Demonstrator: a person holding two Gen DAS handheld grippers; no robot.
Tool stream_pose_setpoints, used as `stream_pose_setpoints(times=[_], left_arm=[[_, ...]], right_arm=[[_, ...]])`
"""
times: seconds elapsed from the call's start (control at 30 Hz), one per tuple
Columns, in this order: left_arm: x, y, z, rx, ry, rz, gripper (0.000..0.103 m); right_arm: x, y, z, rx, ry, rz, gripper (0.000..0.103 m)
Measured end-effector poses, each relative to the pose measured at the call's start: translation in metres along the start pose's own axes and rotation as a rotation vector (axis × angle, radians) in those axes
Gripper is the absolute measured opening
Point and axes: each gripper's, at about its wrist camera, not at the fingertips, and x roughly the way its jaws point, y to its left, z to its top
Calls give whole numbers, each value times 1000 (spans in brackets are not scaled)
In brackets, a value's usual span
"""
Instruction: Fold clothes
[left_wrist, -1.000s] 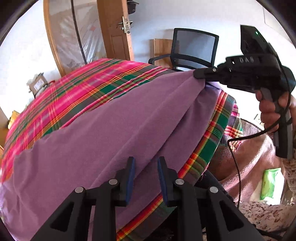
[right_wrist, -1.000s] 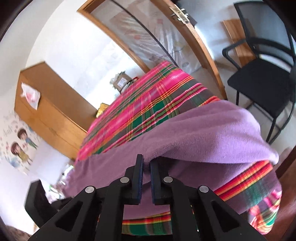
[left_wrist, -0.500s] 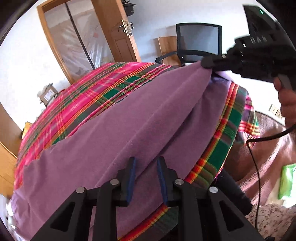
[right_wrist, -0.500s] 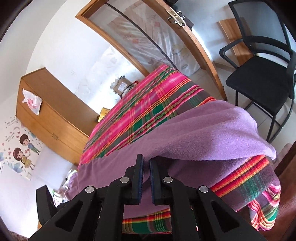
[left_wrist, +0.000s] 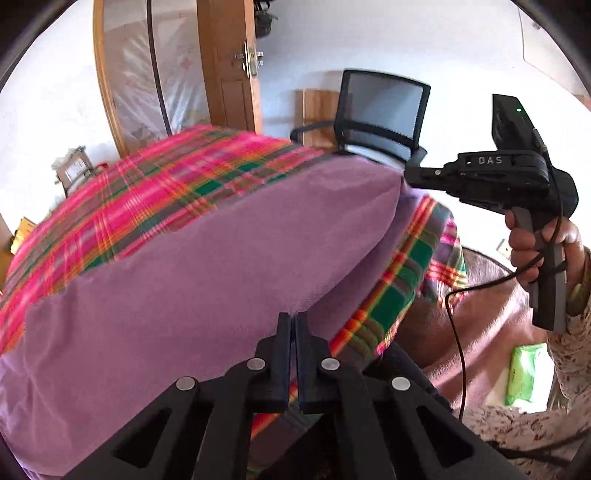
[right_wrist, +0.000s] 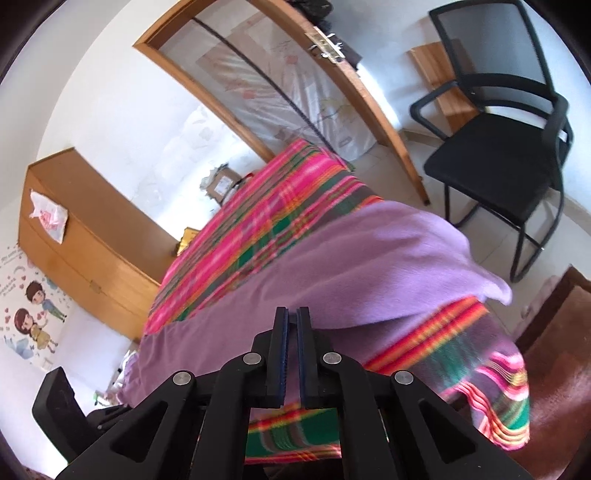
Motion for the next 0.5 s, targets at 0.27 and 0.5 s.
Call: stream_pose_setpoints(times=[0.27, 0.5], left_arm=[[12, -6, -7, 9, 48, -4, 2], [4, 3, 2, -22, 55, -60, 3]], right_arm=[[-4, -25, -11, 23, -14, -103, 7], [-8, -17, -12, -153, -76, -292, 30]])
